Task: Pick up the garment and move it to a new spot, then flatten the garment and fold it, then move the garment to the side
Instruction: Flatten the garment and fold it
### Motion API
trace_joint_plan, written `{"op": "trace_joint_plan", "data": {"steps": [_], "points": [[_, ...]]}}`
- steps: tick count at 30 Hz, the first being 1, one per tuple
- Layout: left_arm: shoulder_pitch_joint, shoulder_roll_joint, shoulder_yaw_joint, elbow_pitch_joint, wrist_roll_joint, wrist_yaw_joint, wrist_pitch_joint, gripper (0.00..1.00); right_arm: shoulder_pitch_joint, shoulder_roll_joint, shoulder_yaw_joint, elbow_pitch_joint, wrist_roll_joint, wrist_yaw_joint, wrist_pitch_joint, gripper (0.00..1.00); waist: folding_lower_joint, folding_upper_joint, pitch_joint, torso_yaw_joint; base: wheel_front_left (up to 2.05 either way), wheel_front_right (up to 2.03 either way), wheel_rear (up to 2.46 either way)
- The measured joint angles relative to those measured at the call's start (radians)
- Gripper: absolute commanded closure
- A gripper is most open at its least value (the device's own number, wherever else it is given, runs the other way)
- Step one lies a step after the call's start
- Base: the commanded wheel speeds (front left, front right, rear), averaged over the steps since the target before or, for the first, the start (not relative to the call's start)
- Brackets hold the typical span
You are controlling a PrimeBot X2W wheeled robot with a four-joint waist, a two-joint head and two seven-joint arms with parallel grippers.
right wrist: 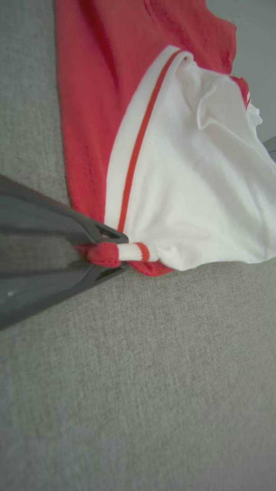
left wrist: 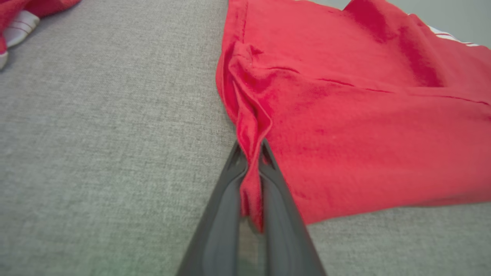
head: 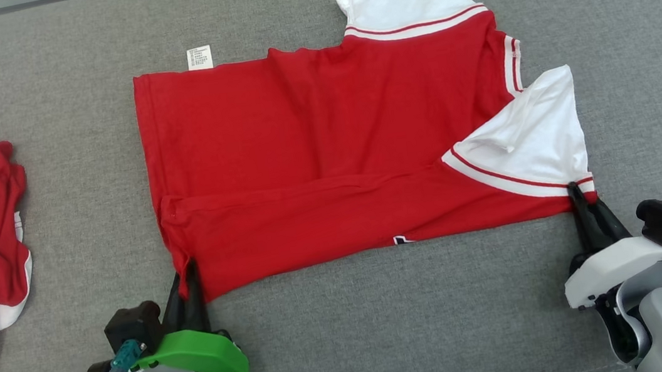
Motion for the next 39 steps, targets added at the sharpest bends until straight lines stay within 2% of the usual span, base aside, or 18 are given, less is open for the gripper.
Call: {"op": "trace_joint_plan", "data": {"steps": [7, 13, 18, 23, 24, 25, 32, 36, 39], "points": [[0.036, 0.001, 0.042, 0.001, 0.005, -0.027, 0.001, 1.00, 0.006, 0.002, -0.014, 0.028, 0.035, 0.000, 0.001, 1.00, 0.0000, 0.0000, -0.045, 0.003, 0.00, 0.00, 0.00], [0.134, -0.001, 0.054, 0.027, 0.030, -0.044, 0.001, 1.00, 0.107, 0.006, -0.021, 0.043, 0.062, 0.001, 0.001, 1.00, 0.0000, 0.0000, -0.132, 0.007, 0.00, 0.00, 0.00], [0.225, -0.002, 0.061, 0.038, 0.029, -0.044, 0.001, 1.00, 0.200, 0.012, -0.010, 0.034, 0.077, 0.001, 0.002, 1.00, 0.0000, 0.0000, -0.219, 0.008, 0.00, 0.00, 0.00], [0.258, -0.001, 0.046, 0.044, 0.014, -0.042, 0.001, 1.00, 0.216, 0.012, 0.006, 0.039, 0.090, 0.001, 0.002, 1.00, 0.0000, 0.0000, -0.277, 0.006, 0.00, 0.00, 0.00], [0.258, -0.001, 0.042, 0.044, 0.014, -0.039, 0.001, 1.00, 0.216, 0.012, 0.008, 0.045, 0.091, 0.001, 0.002, 0.59, 0.0000, 0.0000, -0.284, 0.006, 0.00, 0.00, 0.00], [0.258, 0.000, 0.039, 0.043, 0.014, -0.038, 0.001, 0.00, 0.216, 0.011, 0.008, 0.046, 0.091, 0.001, 0.002, 0.00, 0.0000, 0.0000, -0.288, 0.006, 0.00, 0.00, 0.00], [0.212, 0.003, 0.025, 0.006, 0.001, -0.016, 0.001, 0.00, 0.141, 0.000, 0.001, 0.011, 0.054, -0.001, 0.002, 0.00, 0.0000, 0.0000, -0.260, 0.009, 0.00, 0.00, 0.00], [0.103, 0.003, 0.042, 0.027, 0.028, 0.007, 0.001, 0.00, 0.056, -0.003, 0.014, -0.001, 0.022, -0.001, 0.002, 0.00, 0.0000, 0.0000, -0.224, 0.009, 0.00, 0.00, 0.00], [-0.023, 0.003, 0.066, 0.094, 0.046, 0.013, 0.001, 0.00, -0.037, -0.004, 0.042, -0.001, 0.009, -0.001, 0.002, 0.00, 0.0000, 0.0000, -0.188, 0.009, 0.00, 0.00, 0.00]]}}
